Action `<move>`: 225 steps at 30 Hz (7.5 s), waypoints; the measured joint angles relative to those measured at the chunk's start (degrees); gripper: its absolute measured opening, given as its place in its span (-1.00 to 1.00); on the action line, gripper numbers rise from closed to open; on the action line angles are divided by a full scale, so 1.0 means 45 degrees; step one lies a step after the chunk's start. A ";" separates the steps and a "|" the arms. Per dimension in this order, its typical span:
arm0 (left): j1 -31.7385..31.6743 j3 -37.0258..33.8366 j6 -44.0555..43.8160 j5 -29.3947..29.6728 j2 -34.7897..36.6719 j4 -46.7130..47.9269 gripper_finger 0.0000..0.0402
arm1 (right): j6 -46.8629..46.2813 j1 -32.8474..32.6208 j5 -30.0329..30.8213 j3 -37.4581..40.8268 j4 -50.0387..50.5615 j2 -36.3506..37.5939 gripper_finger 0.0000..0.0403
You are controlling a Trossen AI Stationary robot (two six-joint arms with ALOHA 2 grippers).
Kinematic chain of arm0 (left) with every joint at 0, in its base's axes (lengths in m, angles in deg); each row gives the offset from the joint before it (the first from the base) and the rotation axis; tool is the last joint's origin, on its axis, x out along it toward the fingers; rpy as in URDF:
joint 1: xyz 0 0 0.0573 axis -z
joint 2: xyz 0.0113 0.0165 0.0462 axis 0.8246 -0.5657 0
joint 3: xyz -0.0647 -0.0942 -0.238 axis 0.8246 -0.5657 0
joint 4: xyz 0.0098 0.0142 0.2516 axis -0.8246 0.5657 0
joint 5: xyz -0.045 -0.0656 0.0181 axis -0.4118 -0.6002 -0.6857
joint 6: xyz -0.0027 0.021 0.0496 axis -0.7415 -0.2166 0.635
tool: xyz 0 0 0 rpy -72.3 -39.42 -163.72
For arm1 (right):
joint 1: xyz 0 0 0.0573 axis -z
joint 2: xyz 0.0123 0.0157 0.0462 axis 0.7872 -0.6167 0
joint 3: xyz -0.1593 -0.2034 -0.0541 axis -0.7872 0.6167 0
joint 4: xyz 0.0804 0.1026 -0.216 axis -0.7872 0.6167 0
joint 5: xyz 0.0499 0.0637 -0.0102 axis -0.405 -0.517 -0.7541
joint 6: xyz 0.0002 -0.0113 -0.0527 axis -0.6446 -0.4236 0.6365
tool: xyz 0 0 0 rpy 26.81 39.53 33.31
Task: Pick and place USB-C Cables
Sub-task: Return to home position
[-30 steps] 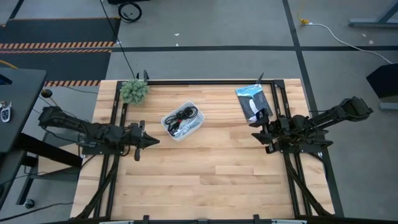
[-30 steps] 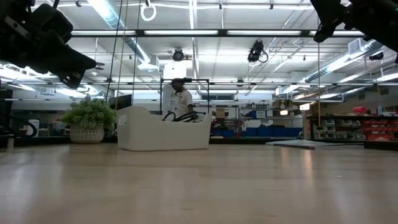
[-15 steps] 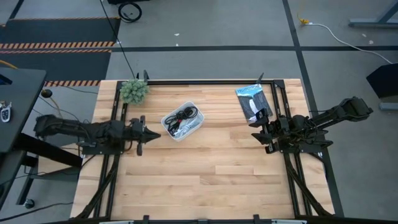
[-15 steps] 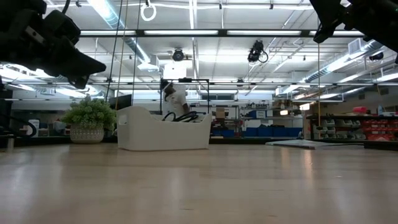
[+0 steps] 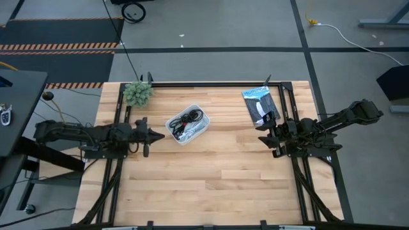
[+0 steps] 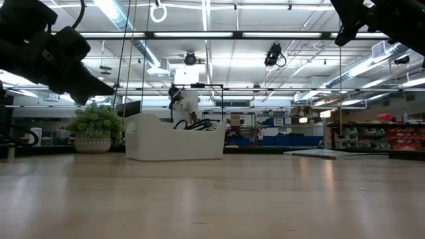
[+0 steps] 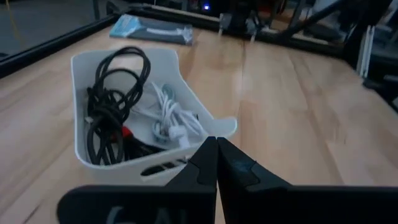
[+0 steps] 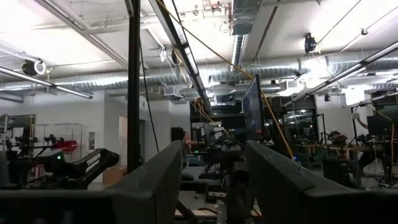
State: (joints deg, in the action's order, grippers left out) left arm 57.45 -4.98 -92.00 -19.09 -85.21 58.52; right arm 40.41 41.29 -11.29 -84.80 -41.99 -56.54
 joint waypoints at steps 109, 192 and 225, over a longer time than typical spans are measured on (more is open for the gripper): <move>0.1144 -0.0568 -0.3910 -0.0122 0.4576 -0.0288 -0.82 | 0.1351 0.0719 0.1039 -0.0005 1.5888 0.6989 -0.09; 0.1134 -0.0573 -0.3915 -0.0127 0.4561 -0.0303 -0.82 | 0.1341 0.0719 0.1039 -0.0005 1.5611 0.8626 -0.09; 0.1130 -0.0577 -0.3910 -0.0127 0.4561 -0.0303 -0.82 | 0.1341 0.0721 0.1039 -0.0005 1.5616 0.8628 -0.09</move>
State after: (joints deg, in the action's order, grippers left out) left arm 62.54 -7.57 -109.59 -19.66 -64.69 57.16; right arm 46.45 44.54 -6.62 -84.82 28.28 -17.72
